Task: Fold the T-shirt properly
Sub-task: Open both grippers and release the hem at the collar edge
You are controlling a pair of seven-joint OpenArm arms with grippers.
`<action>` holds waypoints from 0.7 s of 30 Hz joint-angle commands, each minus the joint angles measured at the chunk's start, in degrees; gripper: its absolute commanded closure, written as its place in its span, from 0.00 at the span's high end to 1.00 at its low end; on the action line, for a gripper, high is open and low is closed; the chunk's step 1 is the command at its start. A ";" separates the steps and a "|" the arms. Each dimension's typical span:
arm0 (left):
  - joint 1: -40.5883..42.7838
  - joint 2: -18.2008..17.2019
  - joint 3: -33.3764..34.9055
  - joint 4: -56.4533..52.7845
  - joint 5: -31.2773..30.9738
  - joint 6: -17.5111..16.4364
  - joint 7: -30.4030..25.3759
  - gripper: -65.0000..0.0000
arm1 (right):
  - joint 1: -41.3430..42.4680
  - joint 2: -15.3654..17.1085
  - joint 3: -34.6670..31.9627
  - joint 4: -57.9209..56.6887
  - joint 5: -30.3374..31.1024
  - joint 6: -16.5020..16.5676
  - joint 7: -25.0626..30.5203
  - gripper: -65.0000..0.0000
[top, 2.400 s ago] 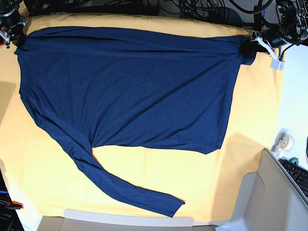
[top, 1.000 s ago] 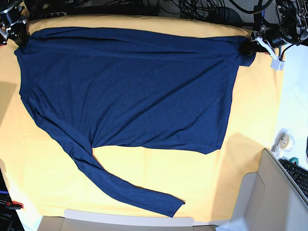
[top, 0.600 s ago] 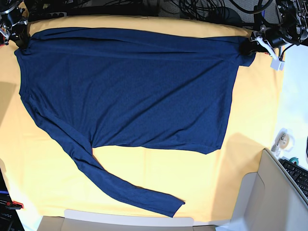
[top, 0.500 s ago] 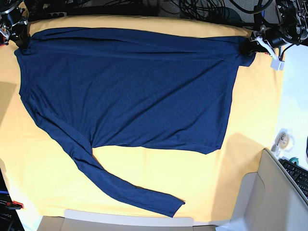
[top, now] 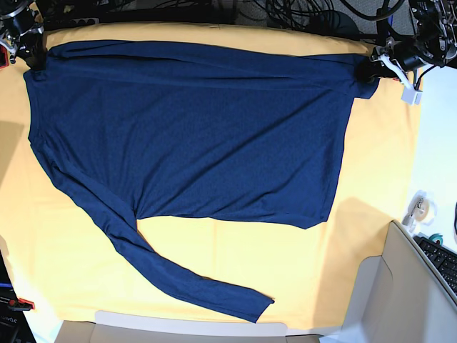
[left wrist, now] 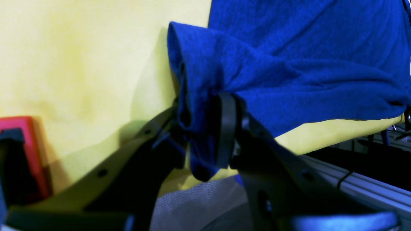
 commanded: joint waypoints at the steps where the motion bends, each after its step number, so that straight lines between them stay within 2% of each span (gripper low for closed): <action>1: 0.25 -0.66 -0.16 0.72 -0.36 -0.03 -0.22 0.22 | -2.76 -1.46 -1.93 -1.44 -5.70 -7.83 -4.71 0.17; 5: 0.25 -0.31 -0.16 0.72 -0.36 -0.03 -0.22 0.22 | -3.47 -1.55 -1.84 1.02 -5.70 -7.74 -4.71 0.37; 21: 0.25 -0.31 -0.16 0.72 -0.44 -0.03 -0.22 0.22 | -7.95 -1.72 4.23 5.24 -5.70 -8.01 -4.80 0.38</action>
